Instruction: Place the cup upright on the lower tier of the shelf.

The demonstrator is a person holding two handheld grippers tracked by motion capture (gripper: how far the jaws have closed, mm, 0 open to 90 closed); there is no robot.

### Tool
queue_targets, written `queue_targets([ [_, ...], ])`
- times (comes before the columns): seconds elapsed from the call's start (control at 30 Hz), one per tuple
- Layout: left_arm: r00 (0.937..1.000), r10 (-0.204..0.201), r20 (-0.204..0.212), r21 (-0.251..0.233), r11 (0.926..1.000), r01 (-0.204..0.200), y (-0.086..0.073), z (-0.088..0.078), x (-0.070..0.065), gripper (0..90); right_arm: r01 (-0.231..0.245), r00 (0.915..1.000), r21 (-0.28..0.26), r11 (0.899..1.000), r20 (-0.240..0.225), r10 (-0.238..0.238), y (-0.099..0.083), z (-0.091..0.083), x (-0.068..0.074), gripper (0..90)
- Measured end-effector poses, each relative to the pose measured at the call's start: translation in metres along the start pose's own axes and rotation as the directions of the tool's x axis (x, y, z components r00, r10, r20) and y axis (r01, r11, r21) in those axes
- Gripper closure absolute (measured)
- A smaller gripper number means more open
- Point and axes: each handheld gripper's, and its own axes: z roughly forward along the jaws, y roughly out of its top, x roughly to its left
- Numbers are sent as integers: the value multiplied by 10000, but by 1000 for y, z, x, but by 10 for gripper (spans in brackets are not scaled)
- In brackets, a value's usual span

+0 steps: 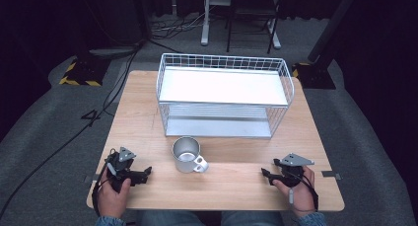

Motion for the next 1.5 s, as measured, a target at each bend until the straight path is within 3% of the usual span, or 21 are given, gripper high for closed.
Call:
queue_targets([
  [0.6, 10000, -60, -65, 19, 10000, 60, 1, 1, 1, 2, -73, 10000, -9, 10000, 6, 73, 0, -1, 4, 363],
  [0.8, 10000, -68, -72, 17, 10000, 68, 2, 1, 1, 2, -259, 9989, -15, 9997, -391, 259, 6, -3, 10, 385],
  [1.13, 9999, -86, -79, 5, 10000, 86, 2, 1, 1, 2, 347, 9915, -506, 9981, -1237, -407, 38, -18, 38, 410],
  [1.17, 9999, -78, -77, 13, 10000, 78, 2, 1, 1, 2, 540, 9877, -587, 9968, -1435, -620, 43, -19, 47, 410],
  [1.37, 9999, -94, -83, 8, 10000, 94, 2, 1, 1, 2, 802, 9790, -935, 9924, -1800, -961, 57, -24, 65, 411],
  [1.5, 9999, -92, -86, 11, 10000, 92, 2, 1, 1, 2, 999, 9683, -1114, 9887, -2176, -1223, 66, -25, 81, 416],
])
